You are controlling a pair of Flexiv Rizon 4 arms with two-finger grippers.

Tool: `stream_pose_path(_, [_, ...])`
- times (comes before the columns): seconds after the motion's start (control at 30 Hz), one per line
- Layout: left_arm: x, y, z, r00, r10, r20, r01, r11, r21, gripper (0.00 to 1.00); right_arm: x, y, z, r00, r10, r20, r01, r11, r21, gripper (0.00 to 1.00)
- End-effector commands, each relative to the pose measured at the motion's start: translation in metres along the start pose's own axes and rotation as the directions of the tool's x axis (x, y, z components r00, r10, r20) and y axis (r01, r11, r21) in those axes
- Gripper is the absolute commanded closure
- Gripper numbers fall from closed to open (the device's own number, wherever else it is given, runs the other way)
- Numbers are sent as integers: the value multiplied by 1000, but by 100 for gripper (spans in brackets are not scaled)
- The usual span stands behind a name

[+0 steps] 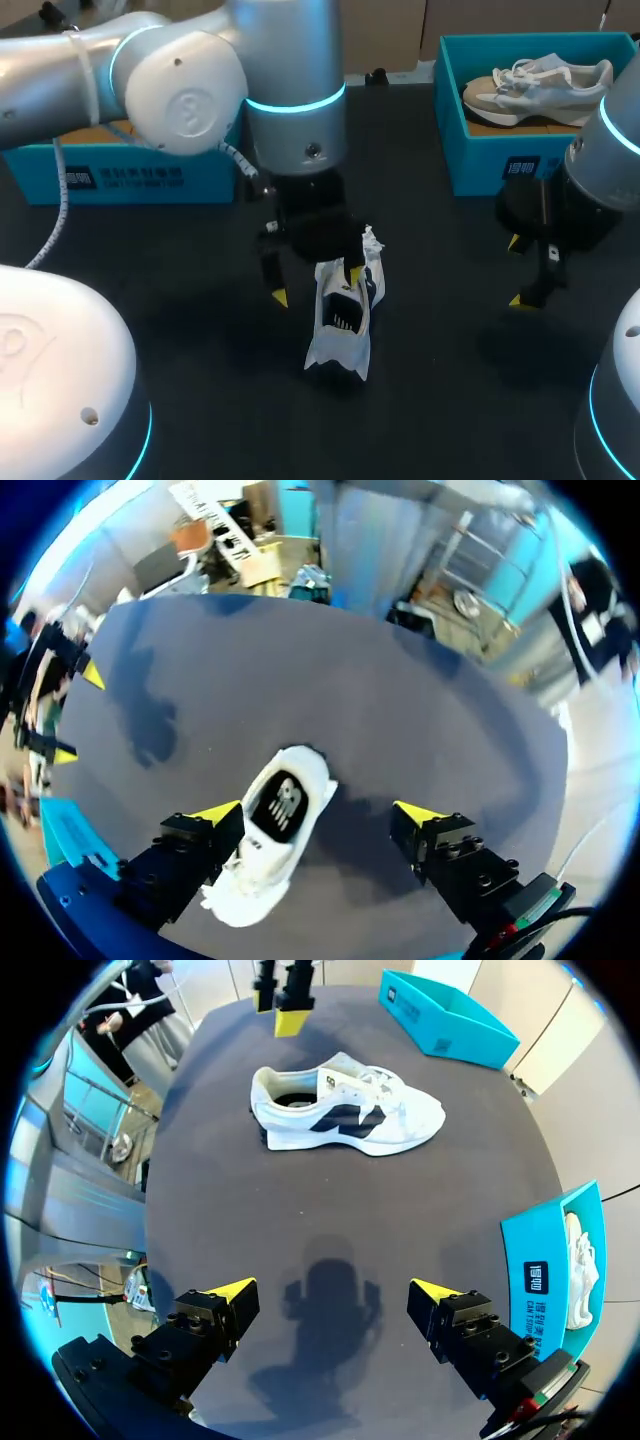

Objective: Take the shoe out of the shoebox, open the shoe tongue, remove and reinsert the insole, then place the shoe into the shoebox

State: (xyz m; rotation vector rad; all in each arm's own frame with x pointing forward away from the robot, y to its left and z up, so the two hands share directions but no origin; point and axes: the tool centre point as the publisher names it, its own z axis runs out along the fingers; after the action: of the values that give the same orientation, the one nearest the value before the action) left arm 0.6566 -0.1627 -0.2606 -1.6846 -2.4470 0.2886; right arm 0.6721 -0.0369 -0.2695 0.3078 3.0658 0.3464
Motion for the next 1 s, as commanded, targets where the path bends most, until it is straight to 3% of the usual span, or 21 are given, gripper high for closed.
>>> stream_pose_path(0.03, [6,-10,0,972,-233,17,234,971,-48,0,1,-1,0,1000,0,2,0,1000,0,0])
stream_pose_path(0.37, [4,-10,-1,962,-272,1,272,962,-35,0,1,-1,0,1000,0,2,0,1000,0,0])
stream_pose_path(0.5, [1,-16,9,906,-423,-38,422,906,-20,0,1,-1,0,1000,0,2,0,1000,0,0])
stream_pose_path(0.6, [0,-24,21,844,-536,-35,534,844,-51,0,1,-1,0,1000,0,2,0,1000,0,0])
stream_pose_path(0.7, [0,-31,30,789,-614,18,613,784,-99,0,1,-1,0,1000,0,2,0,1000,0,0])
stream_pose_path(1.0, [0,-33,48,696,-711,96,718,689,-103,0,1,-1,0,1000,0,2,0,1000,0,0])
